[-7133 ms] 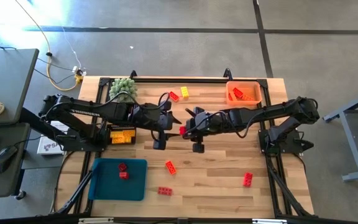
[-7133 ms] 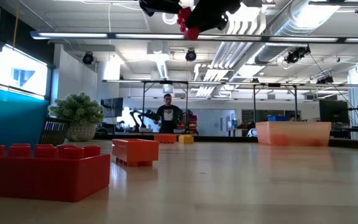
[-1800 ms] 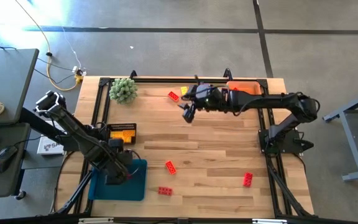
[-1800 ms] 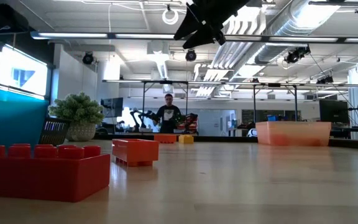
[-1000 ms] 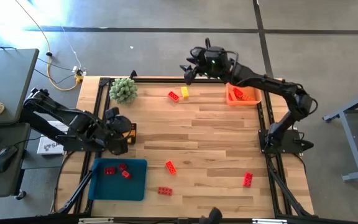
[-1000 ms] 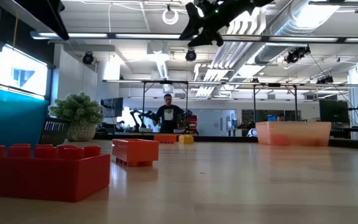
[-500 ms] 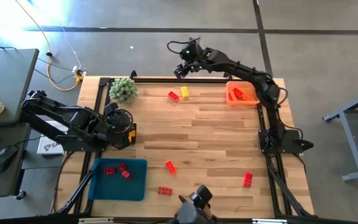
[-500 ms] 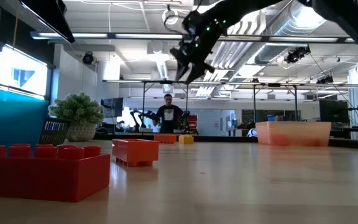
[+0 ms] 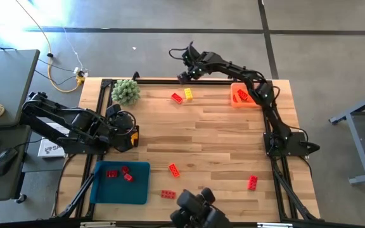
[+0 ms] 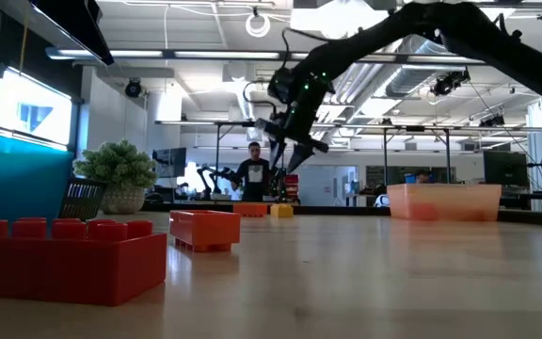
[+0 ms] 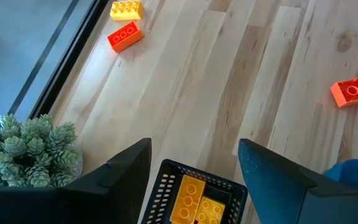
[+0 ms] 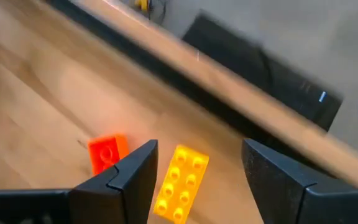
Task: Sort & place blocks by color
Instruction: Put the yellow game piece into the black bin
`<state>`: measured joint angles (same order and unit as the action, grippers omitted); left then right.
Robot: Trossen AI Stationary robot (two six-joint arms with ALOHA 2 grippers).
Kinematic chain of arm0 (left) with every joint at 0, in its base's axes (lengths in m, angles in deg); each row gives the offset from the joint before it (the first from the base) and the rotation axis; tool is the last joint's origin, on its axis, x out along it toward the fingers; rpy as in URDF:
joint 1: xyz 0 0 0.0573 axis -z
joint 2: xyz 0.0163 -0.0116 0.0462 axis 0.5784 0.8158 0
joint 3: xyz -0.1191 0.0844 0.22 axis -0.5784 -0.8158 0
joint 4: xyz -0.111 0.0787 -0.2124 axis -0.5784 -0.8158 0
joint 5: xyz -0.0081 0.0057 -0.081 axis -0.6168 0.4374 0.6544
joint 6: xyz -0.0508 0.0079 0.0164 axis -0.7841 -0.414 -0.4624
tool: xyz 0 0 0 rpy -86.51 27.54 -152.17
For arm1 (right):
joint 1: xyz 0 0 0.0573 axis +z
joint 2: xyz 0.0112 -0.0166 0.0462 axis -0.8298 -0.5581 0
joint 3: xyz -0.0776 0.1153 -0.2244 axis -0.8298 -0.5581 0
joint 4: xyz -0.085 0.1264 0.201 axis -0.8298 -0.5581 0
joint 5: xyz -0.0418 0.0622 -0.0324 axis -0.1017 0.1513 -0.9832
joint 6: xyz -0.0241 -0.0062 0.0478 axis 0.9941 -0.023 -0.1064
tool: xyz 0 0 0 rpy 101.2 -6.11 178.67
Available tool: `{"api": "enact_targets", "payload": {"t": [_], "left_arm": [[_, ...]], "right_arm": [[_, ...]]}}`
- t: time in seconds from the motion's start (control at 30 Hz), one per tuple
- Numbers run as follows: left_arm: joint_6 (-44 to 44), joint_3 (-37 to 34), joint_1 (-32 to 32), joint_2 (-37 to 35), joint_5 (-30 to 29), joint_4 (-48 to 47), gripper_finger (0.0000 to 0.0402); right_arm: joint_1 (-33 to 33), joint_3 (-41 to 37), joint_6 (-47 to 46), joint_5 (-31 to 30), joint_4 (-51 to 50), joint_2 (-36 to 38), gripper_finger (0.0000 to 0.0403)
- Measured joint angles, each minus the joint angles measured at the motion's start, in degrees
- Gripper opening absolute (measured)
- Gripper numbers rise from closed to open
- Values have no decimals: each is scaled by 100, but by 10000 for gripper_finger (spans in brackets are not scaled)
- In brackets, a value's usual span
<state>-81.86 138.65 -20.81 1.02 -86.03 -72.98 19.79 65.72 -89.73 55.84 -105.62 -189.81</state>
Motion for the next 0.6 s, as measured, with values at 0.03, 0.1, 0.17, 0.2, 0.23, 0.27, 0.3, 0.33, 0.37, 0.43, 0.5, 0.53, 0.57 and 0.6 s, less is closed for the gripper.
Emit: {"api": "enact_targets", "payload": {"t": [0.03,0.1,0.17,0.2,0.23,0.27,0.3,0.33,0.37,0.43,0.5,0.53,0.57,0.6], "left_arm": [[6,0,0,0,2,-2,229],[62,0,0,0,2,-1,229],[105,0,0,0,2,0,229],[105,0,0,0,1,-1,229],[105,0,0,0,0,2,229],[105,0,0,0,-1,0,229],[105,0,0,0,0,1,229],[105,0,0,0,2,0,229],[103,0,1,0,2,0,229],[105,0,0,0,2,0,229],[105,0,0,0,2,0,229],[105,0,0,0,0,2,229],[105,0,0,0,-5,2,229],[105,0,0,0,-7,2,229]], "right_arm": [[-10,-1,-81,99,-102,-71,218],[-12,0,-206,293,-265,-212,218],[-9,-2,-272,415,-359,-339,218],[-9,-2,-277,454,-401,-407,218],[-7,-2,-277,467,-419,-470,218],[-3,-2,-277,479,-440,-526,218],[5,-2,-277,480,-449,-559,218],[13,-4,-277,478,-456,-584,218],[29,-4,-277,473,-446,-597,218],[36,-4,-277,471,-452,-602,218],[65,-4,-277,471,-420,-602,218],[71,-4,-271,471,-400,-602,218],[77,-4,-270,471,-384,-602,218],[88,-4,-270,475,-382,-602,218]]}}
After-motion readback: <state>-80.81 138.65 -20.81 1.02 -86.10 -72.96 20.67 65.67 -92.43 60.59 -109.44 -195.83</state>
